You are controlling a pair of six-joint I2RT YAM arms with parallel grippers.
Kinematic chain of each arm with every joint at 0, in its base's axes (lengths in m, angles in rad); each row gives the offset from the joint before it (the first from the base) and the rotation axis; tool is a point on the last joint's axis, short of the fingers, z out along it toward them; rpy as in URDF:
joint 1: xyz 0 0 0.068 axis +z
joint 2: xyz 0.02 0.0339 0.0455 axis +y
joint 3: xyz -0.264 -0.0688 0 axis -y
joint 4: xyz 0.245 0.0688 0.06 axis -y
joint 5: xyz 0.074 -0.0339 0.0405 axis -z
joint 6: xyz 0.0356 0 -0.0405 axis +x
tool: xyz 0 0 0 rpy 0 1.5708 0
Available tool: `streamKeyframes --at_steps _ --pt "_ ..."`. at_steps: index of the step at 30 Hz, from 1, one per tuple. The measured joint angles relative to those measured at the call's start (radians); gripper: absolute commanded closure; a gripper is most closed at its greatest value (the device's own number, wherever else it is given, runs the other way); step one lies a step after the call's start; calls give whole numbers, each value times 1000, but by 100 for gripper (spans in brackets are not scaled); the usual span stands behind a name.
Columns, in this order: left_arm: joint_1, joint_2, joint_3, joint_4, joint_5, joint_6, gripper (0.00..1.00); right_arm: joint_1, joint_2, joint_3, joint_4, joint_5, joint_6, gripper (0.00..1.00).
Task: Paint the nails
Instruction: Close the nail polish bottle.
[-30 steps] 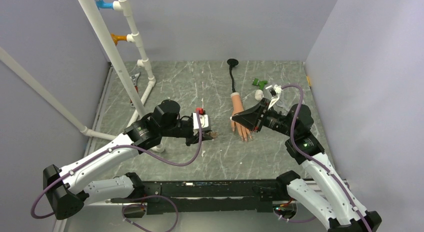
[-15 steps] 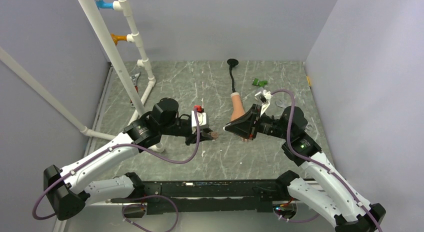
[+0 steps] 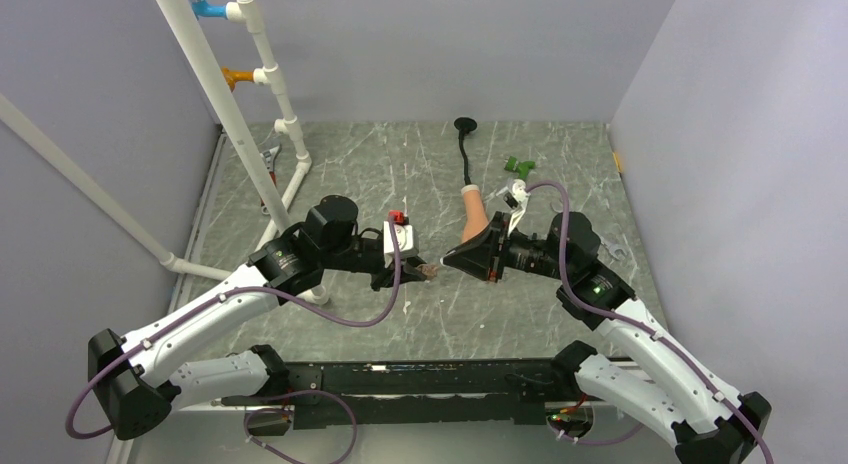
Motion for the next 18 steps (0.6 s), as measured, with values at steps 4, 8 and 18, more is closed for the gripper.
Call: streamKeyframes --at_steps 4,8,18 --pt "0 1 0 0 0 0 100 2 5 1 -1 9 -6 100" --pt "0 4 0 0 0 0 100 6 6 2 -1 19 -10 100" --pt "0 12 0 0 0 0 100 18 17 11 -5 23 -13 100"
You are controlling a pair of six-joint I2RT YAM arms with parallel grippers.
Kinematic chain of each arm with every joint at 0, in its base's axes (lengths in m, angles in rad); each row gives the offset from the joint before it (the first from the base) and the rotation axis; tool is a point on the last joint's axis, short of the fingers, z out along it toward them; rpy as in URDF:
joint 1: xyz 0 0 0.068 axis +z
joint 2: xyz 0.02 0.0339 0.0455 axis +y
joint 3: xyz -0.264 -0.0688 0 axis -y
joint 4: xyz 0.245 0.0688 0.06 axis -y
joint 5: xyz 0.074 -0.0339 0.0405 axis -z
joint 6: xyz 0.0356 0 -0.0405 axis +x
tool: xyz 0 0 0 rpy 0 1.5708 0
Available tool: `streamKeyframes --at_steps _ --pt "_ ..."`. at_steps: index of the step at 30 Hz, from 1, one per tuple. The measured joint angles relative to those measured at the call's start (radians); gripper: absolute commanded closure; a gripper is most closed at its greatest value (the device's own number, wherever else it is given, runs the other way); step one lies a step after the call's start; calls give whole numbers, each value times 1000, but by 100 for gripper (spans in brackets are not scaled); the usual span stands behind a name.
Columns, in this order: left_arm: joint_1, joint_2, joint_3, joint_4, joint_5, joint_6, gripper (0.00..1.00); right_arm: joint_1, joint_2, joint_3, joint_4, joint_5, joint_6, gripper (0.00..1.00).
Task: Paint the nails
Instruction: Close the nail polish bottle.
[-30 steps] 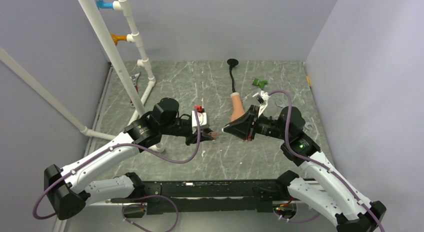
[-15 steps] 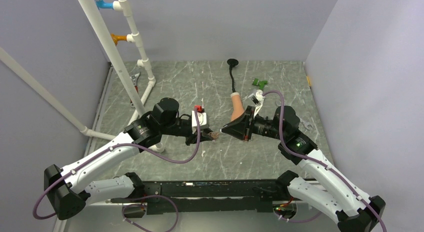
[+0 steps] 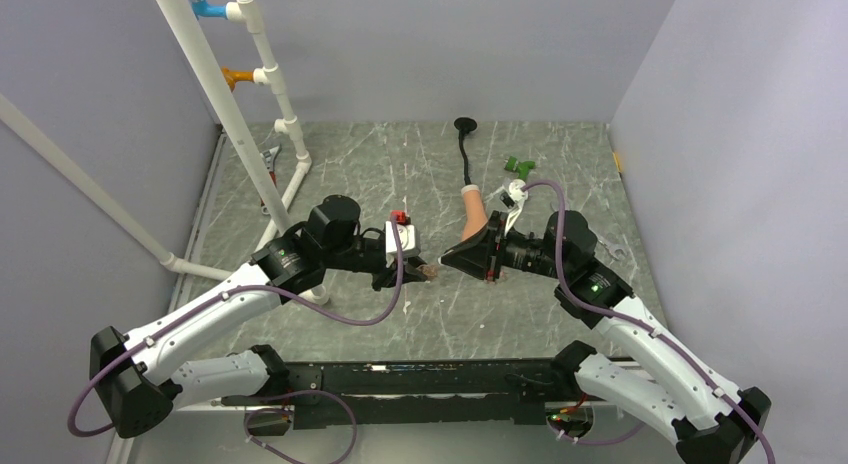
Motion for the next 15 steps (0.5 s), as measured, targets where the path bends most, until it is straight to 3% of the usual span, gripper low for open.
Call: streamKeyframes --at_steps 15 --pt "0 4 0 -2 -1 0 100 32 18 2 0 29 -10 100"
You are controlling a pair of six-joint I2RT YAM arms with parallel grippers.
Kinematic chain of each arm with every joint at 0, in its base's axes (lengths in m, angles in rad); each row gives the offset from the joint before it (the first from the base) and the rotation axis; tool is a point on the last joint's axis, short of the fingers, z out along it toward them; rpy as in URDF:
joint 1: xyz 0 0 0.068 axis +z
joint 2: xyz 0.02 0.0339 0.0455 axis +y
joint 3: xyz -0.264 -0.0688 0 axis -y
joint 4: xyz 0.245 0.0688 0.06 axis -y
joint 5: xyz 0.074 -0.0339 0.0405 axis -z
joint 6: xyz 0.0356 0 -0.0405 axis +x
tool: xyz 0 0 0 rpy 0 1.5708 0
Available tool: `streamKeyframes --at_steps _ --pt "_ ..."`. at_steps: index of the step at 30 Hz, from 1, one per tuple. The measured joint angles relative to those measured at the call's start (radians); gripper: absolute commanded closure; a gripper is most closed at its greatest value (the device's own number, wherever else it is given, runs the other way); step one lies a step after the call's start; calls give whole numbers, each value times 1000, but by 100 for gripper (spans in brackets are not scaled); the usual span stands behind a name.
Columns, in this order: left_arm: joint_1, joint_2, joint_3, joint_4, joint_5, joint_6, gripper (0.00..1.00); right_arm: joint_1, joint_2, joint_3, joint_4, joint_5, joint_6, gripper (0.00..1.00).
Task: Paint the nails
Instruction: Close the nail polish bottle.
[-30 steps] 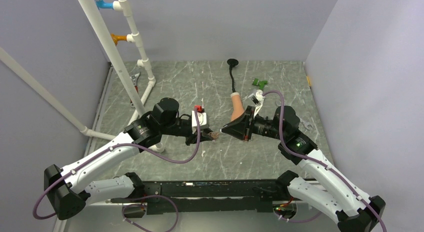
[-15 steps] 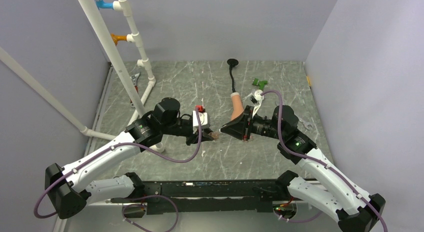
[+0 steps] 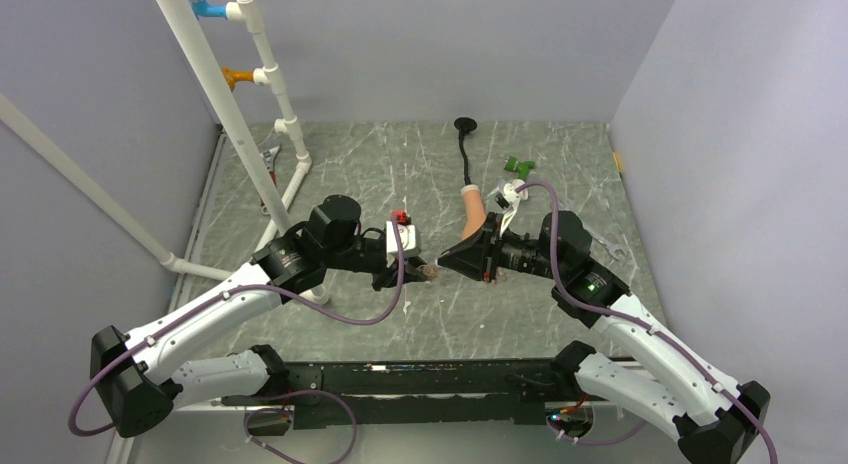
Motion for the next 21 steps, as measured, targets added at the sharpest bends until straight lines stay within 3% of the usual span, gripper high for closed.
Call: streamKeyframes --at_steps 21 --pt "2 0 0 -3 -8 0 100 32 11 8 -48 35 -58 100"
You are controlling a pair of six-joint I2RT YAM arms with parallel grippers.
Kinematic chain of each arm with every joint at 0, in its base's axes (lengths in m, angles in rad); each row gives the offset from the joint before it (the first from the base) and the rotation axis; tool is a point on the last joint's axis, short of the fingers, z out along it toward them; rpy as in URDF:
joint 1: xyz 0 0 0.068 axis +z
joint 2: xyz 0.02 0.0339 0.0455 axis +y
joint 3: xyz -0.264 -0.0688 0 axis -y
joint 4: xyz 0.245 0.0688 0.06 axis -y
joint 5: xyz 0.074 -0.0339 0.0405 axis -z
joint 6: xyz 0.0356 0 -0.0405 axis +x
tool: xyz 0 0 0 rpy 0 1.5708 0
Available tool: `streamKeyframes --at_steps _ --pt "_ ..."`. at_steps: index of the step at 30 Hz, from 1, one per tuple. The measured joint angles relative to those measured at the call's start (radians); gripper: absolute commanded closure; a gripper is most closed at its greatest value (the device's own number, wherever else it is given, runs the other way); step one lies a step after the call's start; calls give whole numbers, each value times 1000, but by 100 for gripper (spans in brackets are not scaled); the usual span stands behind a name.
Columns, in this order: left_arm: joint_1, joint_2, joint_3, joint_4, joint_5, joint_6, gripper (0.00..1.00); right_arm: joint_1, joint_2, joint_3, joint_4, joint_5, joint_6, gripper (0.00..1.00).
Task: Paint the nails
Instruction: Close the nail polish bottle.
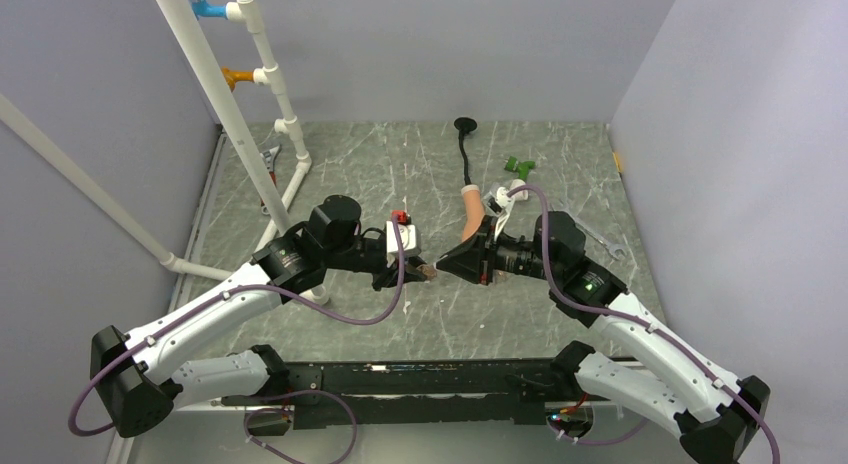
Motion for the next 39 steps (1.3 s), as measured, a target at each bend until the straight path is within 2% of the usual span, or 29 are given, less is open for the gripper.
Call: streamKeyframes --at_steps 21,33,39 --pt "0 1 0 -4 0 0 100 73 58 55 -69 74 -61 100" --pt "0 0 0 -22 -15 -2 100 130 69 59 -80 170 -81 100" --pt "0 0 0 -24 -66 -6 100 146 86 63 -78 241 -54 100"
